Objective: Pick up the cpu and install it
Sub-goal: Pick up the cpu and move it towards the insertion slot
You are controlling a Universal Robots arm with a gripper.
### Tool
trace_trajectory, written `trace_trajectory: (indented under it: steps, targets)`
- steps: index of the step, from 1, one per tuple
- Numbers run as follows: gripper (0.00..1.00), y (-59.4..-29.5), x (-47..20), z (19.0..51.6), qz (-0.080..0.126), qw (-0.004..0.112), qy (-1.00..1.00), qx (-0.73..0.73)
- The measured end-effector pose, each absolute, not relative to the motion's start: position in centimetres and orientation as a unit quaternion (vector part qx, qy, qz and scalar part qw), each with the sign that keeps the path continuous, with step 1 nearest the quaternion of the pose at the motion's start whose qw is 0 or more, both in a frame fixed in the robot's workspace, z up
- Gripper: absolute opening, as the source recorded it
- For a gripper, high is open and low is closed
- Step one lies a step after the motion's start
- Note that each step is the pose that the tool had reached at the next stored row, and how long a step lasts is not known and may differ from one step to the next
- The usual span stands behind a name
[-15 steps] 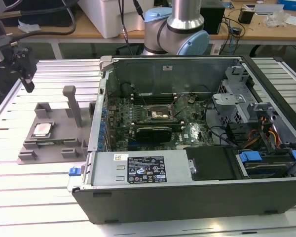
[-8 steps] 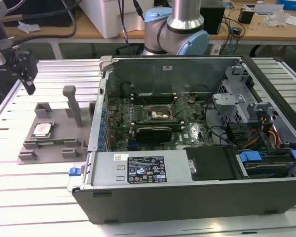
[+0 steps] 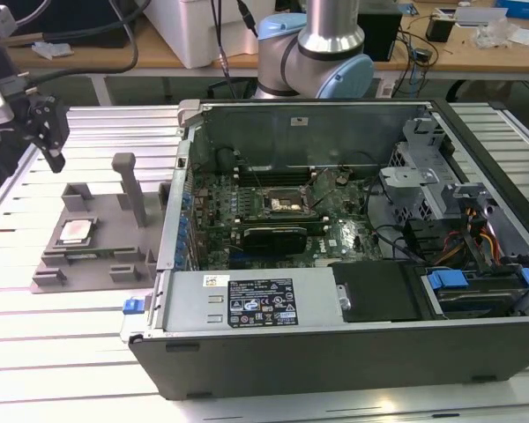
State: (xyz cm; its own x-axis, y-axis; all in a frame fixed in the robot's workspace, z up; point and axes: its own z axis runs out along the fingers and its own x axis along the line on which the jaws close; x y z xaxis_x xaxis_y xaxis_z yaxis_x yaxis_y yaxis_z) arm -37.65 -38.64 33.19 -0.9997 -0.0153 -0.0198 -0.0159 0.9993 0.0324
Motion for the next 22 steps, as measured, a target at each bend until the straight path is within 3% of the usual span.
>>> trace_trajectory:
  steps: [22]
  targets:
    - [0.66, -38.4, -37.7, 30.9, 0.006, 0.009, 1.000, -0.017]
